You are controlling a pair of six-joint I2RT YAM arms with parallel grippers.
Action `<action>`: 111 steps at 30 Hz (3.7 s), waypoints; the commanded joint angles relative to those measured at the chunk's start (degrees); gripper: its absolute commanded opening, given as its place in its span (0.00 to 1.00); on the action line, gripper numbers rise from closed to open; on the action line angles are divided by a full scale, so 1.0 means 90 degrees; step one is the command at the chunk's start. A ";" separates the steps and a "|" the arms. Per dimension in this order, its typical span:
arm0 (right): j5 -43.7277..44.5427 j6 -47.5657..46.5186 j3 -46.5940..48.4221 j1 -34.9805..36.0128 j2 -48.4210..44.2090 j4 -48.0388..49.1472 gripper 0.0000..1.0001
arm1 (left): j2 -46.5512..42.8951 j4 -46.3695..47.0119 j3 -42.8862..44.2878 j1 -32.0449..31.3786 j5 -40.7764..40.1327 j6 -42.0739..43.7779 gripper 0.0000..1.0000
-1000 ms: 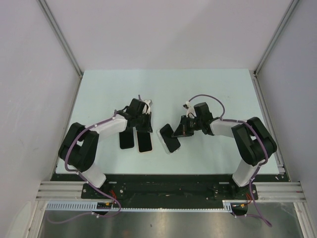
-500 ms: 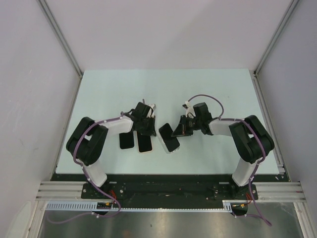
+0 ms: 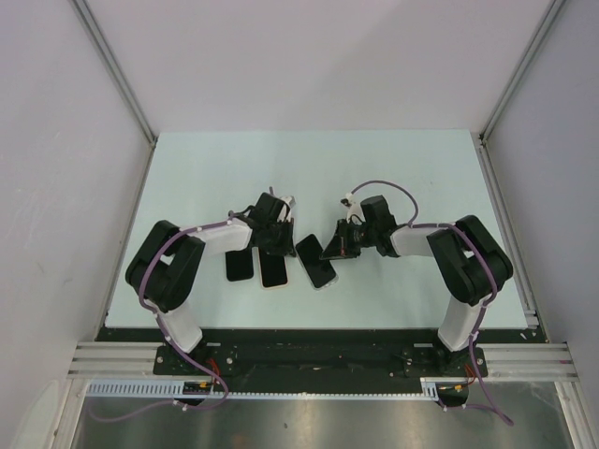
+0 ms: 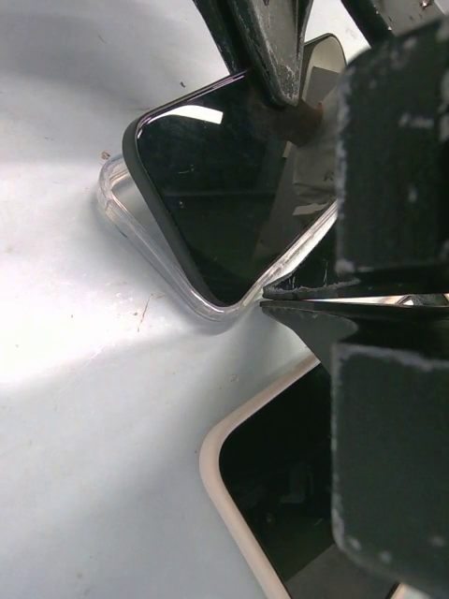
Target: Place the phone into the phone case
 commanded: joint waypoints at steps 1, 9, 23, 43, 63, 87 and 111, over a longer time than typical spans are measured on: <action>0.0558 -0.0051 -0.0120 0.0176 0.0294 0.0112 0.03 | 0.0175 0.0312 -0.0091 -0.0166 0.0236 -0.0199 0.00; 0.0695 -0.0071 -0.0091 0.0011 -0.0213 -0.0289 0.33 | -0.0010 0.0117 0.0055 -0.0156 0.0109 -0.0219 0.05; 0.1359 -0.0188 -0.0022 -0.0165 -0.1014 -0.1325 0.65 | -0.0382 -0.0392 0.0592 -0.0156 -0.0370 -0.0131 0.43; 0.1643 -0.0715 -0.0012 -0.0546 -0.1162 -0.1726 0.99 | 0.0135 0.0683 0.0612 -0.0166 0.0753 -0.0600 0.54; 0.0149 0.0006 -0.0012 -0.0644 -0.0204 -0.0427 0.96 | 0.0809 0.1141 0.0485 -0.0225 0.1456 -0.0863 0.51; -0.1746 0.1668 -0.0637 -0.0976 0.0216 0.2113 0.92 | 0.0780 0.1913 0.0133 -0.0225 0.2287 -0.1215 0.15; -0.1893 0.1551 -0.0793 -0.1132 0.0235 0.2074 0.47 | 0.0849 0.1942 0.0153 -0.0215 0.2335 -0.1225 0.16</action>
